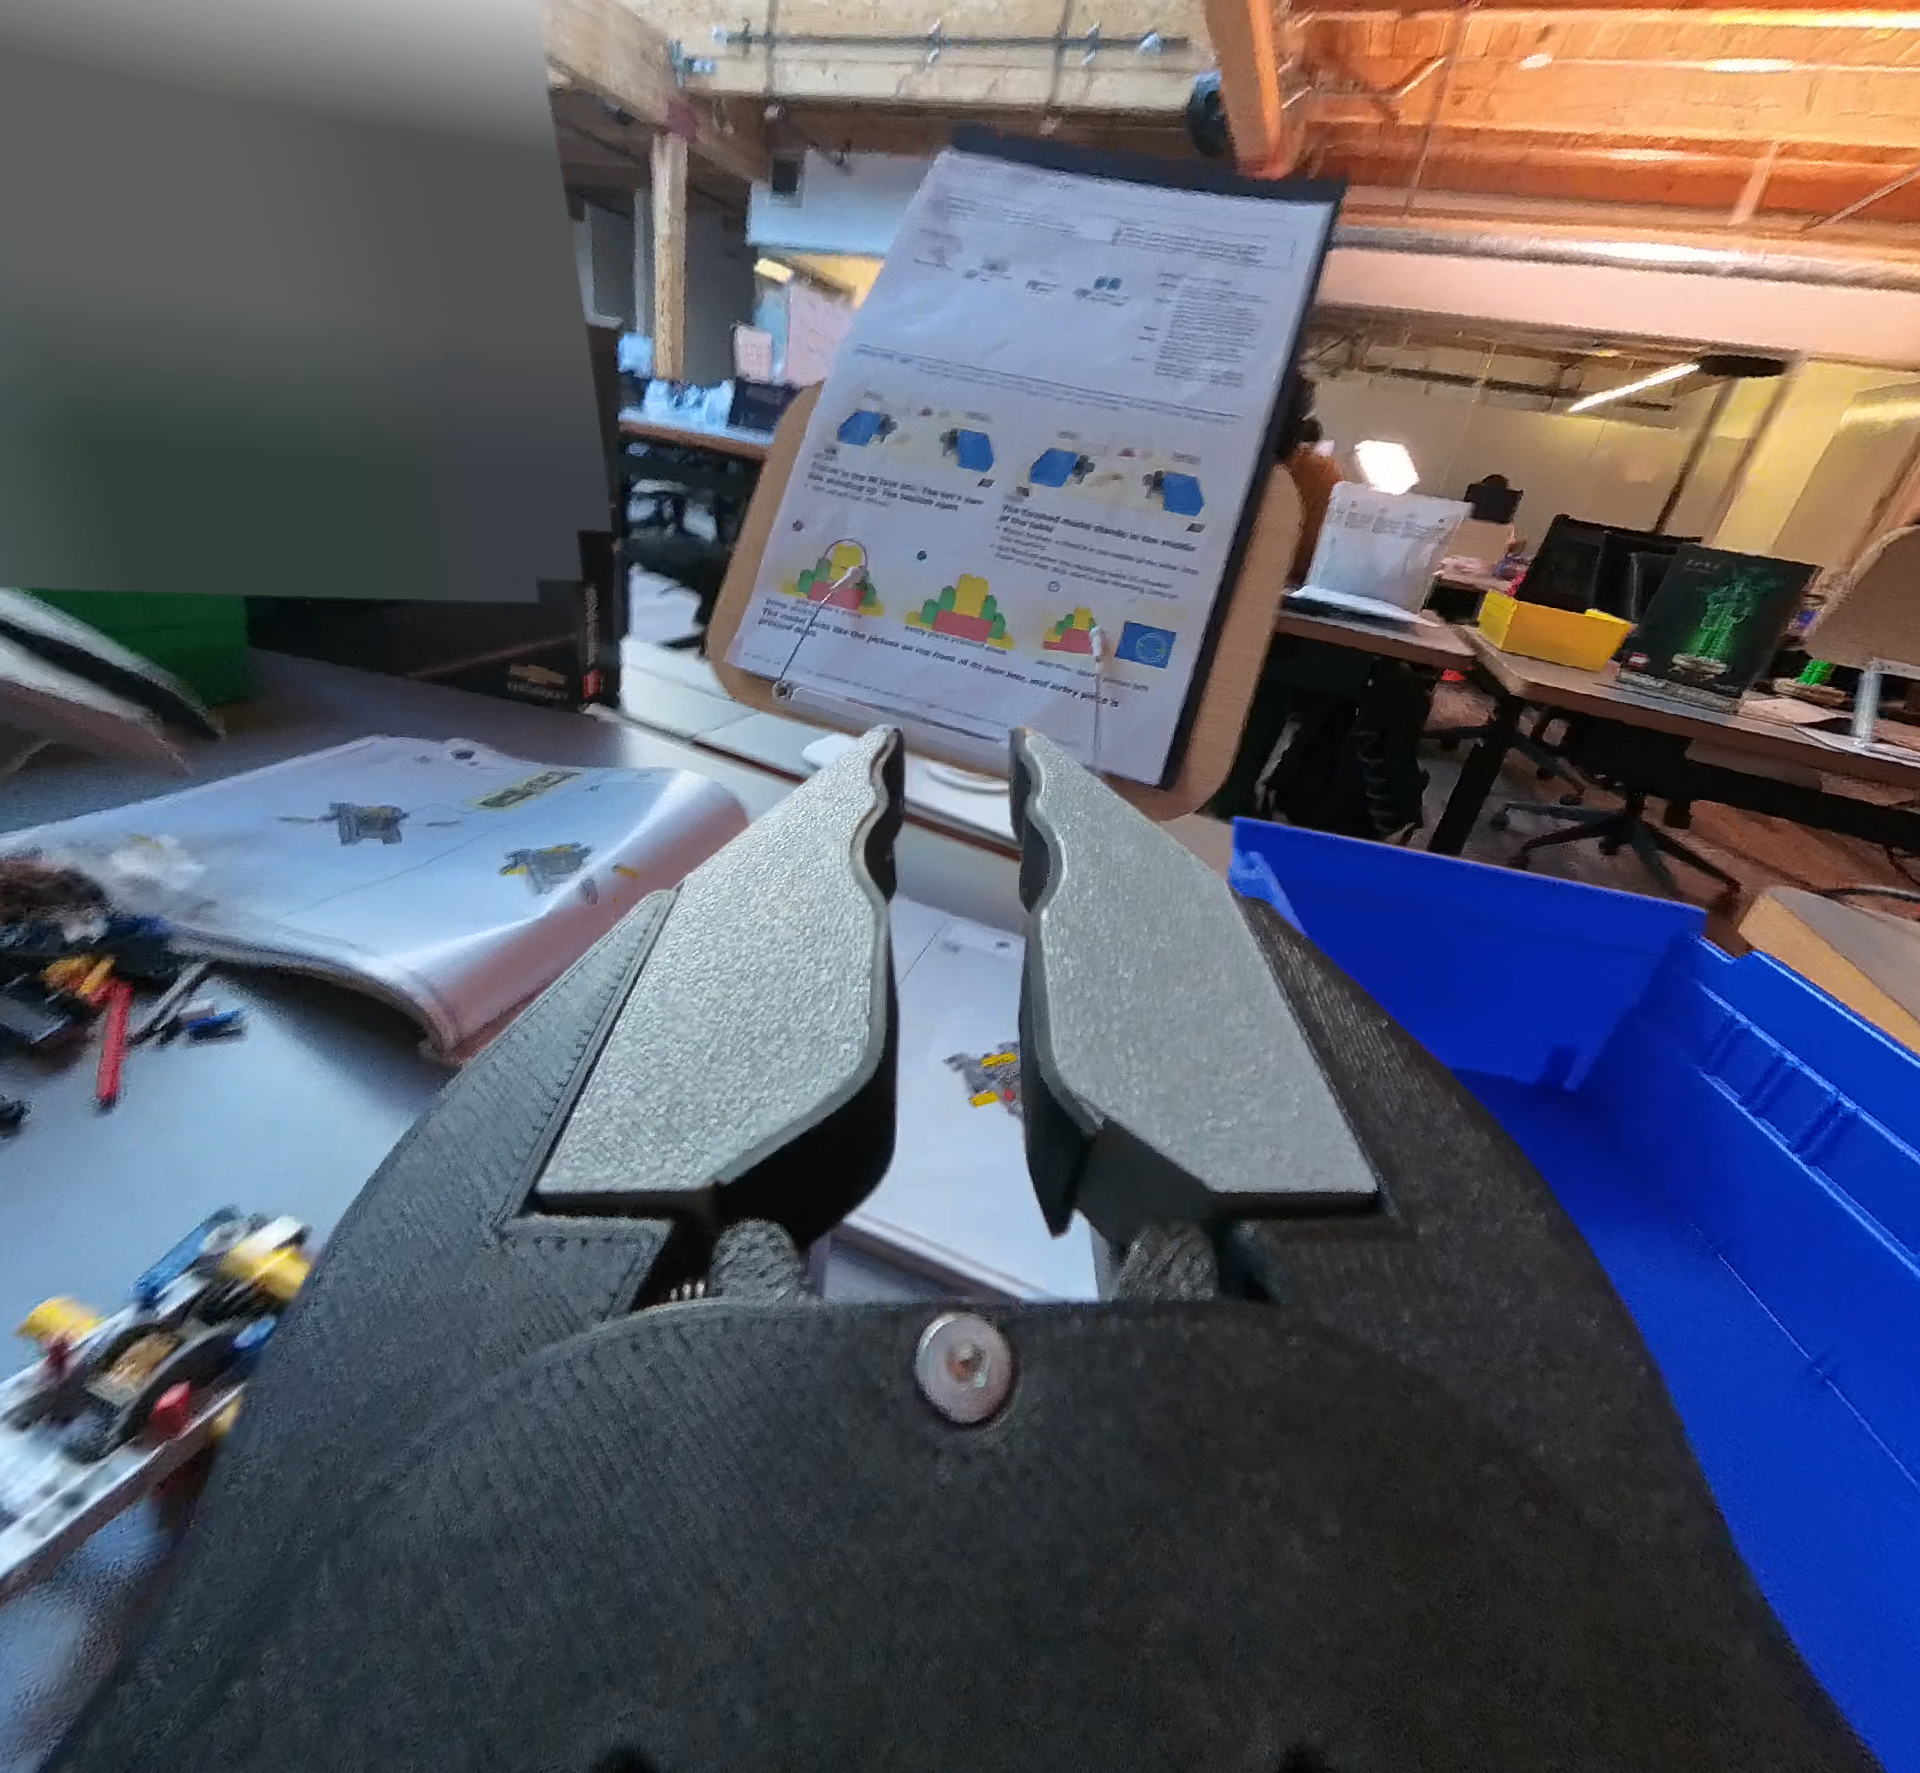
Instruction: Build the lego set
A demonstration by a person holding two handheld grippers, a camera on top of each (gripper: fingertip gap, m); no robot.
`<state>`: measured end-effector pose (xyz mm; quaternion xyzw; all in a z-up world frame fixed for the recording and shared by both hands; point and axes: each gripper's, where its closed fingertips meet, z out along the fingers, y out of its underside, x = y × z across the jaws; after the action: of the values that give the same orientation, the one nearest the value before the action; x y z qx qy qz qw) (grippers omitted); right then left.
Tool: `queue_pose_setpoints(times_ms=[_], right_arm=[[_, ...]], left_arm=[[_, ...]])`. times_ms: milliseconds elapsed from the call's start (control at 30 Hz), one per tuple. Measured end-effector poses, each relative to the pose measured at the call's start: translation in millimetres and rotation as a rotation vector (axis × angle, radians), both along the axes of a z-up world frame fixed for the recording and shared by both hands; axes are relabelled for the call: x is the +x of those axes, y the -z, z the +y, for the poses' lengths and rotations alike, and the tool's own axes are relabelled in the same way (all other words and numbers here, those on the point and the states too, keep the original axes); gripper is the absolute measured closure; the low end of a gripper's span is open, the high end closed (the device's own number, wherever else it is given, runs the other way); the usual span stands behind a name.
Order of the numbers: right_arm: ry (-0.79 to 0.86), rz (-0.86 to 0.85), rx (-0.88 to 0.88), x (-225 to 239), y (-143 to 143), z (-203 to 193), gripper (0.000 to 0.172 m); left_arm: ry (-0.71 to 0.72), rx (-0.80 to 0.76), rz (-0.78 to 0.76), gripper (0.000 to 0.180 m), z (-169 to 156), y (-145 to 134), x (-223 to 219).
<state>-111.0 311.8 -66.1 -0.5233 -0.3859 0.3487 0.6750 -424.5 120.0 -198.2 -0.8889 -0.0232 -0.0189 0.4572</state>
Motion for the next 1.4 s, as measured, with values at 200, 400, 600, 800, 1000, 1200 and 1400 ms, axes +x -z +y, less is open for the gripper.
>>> queue_pose_setpoints(times_ms=[200, 400, 600, 800, 1000, 1200, 1400], right_arm=[[-0.371, -0.406, -0.137, -2, 57, -83, 0.153], [-0.401, -0.678, -0.266, 40, 126, -120, 0.148], [-0.399, -0.846, -0.269, 59, 165, -122, 0.141], [-0.474, -0.886, -0.234, 50, 172, -117, 0.141], [-0.558, -0.882, -0.216, 45, 174, -119, 0.139], [-0.621, -0.908, -0.168, 35, 182, -126, 0.149], [-0.672, -0.902, -0.162, 36, 182, -133, 0.166]], left_arm=[[0.017, 0.064, 0.0, 0.134, -3, -26, 12], [0.191, 0.007, -0.011, 0.124, -16, -40, 80], [0.457, -0.033, -0.05, 0.112, -43, -57, 201], [0.485, -0.132, -0.154, 0.103, -27, -14, 275], [0.389, -0.195, -0.125, 0.103, 2, 27, 275], [0.386, -0.197, -0.11, 0.107, 20, 37, 281], [0.448, -0.206, -0.099, 0.122, 19, 45, 280]])
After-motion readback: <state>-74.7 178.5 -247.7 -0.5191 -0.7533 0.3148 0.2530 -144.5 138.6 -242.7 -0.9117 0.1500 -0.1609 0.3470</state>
